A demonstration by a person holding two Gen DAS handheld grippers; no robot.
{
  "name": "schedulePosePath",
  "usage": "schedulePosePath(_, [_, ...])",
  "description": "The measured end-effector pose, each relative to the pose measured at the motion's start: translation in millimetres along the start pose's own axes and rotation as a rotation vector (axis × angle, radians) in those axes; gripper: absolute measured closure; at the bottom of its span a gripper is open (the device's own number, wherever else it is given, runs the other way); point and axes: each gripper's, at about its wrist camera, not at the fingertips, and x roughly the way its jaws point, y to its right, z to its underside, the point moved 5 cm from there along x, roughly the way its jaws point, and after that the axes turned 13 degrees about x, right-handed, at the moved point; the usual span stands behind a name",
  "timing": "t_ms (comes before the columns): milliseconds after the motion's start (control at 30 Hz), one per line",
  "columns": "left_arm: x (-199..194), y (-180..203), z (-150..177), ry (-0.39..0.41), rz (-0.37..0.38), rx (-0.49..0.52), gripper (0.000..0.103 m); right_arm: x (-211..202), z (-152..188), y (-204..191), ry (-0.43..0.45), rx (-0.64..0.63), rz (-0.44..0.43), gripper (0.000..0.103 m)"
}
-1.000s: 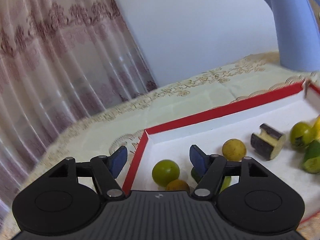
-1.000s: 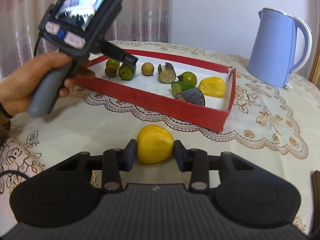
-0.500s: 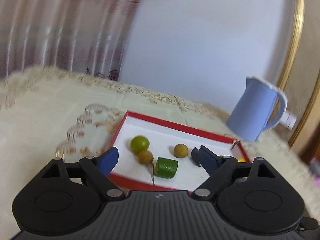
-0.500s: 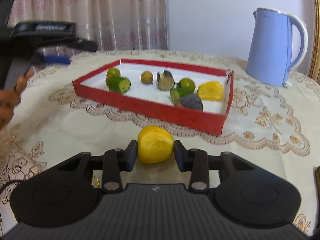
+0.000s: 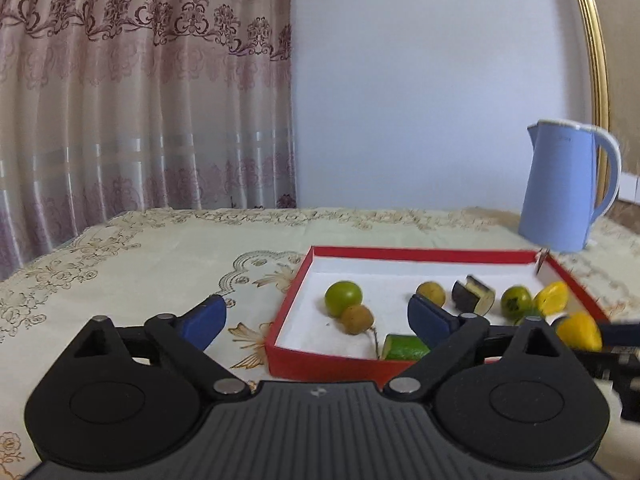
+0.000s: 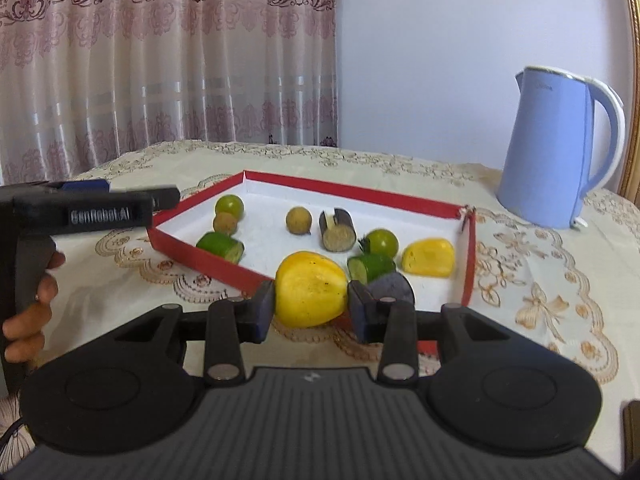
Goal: Organize fruits
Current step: 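Lower the yellow pepper piece into the tray and open the right gripper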
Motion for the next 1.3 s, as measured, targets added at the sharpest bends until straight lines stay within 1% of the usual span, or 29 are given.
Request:
schedulePosePath(167, [7.7,1.2,3.2,-0.042,0.001,0.018,0.005,7.6,-14.1,-7.5,0.012,-0.030,0.004,0.066])
schedulePosePath(500, [11.7,3.8,10.1,-0.087,-0.012,0.030,0.005,33.5,-38.9,-21.4,0.010,-0.078,-0.015,0.066])
schedulePosePath(700, [16.2,4.2,12.9,-0.113,-0.011,0.035,0.004,56.9,-54.5,-22.5,-0.004,-0.066,-0.019,0.066])
schedulePosePath(1000, [19.4,5.0,15.9,-0.137,-0.007,0.040,0.004,97.6,-59.1,-19.4,-0.046,-0.041,0.018,0.066])
schedulePosePath(1300, [22.6,4.9,17.3,-0.158,0.001,0.034,0.004,115.5,-60.3,-22.8,-0.063,-0.046,0.026,0.066])
